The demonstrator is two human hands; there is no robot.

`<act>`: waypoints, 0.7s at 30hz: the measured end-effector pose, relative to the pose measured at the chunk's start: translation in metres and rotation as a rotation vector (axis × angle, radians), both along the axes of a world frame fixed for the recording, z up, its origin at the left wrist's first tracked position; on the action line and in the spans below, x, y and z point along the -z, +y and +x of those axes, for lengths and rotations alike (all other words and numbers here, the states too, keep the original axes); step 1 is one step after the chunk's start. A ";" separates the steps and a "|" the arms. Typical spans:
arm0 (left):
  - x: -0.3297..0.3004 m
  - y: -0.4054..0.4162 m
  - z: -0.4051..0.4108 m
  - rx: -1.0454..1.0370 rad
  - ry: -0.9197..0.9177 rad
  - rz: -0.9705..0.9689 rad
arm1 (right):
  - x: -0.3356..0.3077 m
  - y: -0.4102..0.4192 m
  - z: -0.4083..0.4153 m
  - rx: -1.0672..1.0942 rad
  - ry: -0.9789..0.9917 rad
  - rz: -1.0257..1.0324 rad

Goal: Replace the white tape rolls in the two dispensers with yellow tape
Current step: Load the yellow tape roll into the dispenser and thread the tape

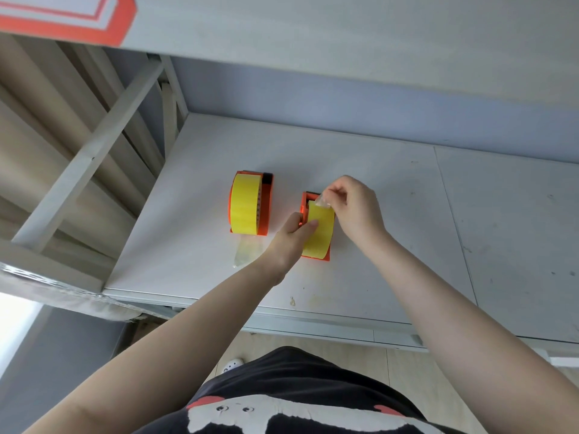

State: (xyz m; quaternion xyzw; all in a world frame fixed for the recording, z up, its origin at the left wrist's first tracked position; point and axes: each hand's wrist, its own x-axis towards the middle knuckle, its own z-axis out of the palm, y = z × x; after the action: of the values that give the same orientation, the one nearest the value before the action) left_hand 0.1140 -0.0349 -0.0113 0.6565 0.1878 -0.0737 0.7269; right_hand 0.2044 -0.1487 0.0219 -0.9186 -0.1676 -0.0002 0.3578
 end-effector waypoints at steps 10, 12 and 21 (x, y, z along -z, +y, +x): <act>-0.002 -0.006 0.009 -0.067 0.009 0.147 | -0.004 -0.006 -0.009 -0.021 0.263 0.234; -0.002 -0.006 0.009 -0.073 -0.002 0.170 | -0.002 -0.007 -0.011 -0.066 0.234 0.161; -0.004 -0.009 0.008 -0.067 0.010 0.144 | 0.002 -0.015 -0.002 -0.059 0.157 0.145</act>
State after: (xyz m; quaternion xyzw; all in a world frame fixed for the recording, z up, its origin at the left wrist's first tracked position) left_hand 0.1215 -0.0443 -0.0069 0.7000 0.2180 -0.0390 0.6789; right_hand 0.2024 -0.1633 0.0199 -0.8821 -0.1657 0.0701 0.4354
